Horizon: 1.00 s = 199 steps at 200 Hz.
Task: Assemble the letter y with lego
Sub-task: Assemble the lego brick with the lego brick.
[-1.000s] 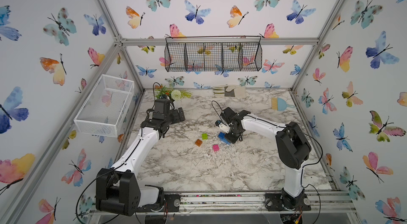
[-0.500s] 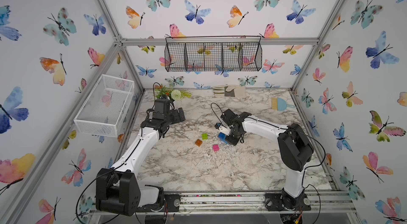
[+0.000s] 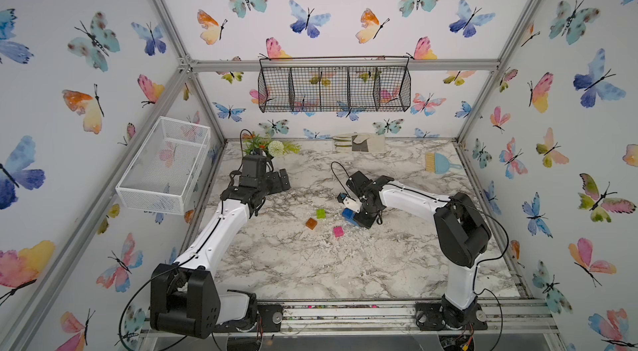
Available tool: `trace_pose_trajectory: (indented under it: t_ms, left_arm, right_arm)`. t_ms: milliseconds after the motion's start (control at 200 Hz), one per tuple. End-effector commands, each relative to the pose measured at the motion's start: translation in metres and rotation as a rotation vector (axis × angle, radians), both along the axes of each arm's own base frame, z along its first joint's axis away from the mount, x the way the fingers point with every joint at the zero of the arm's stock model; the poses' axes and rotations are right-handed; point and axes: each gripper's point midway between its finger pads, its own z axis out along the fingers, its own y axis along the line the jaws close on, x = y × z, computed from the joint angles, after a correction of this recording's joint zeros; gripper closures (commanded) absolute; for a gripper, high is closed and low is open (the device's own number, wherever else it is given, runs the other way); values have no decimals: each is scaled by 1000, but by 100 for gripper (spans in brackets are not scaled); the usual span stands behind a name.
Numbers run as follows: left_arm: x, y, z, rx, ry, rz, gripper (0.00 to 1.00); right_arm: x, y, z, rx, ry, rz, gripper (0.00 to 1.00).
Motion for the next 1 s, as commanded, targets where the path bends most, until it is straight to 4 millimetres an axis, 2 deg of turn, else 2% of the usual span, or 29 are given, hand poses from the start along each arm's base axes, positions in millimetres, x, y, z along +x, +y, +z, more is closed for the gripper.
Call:
trace_pose_trajectory:
  t_ms: [0,455,611,991]
  left_arm:
    - [3,0,9,-11,-14,4,2]
    - [3,0,10,-13,-16,0,1]
    - [3,0,9,-12,-13,2,2]
    - [3,0,9,-11,-14,3,2]
  right_arm:
    - [-12,-1,-16,-22,65,19,91]
    - [-15,-10,-36,-105,103,36,91]
    - [-11,-15,-31,-121,64,23,93]
    - [-7,-24,-32,-150,29,14,93]
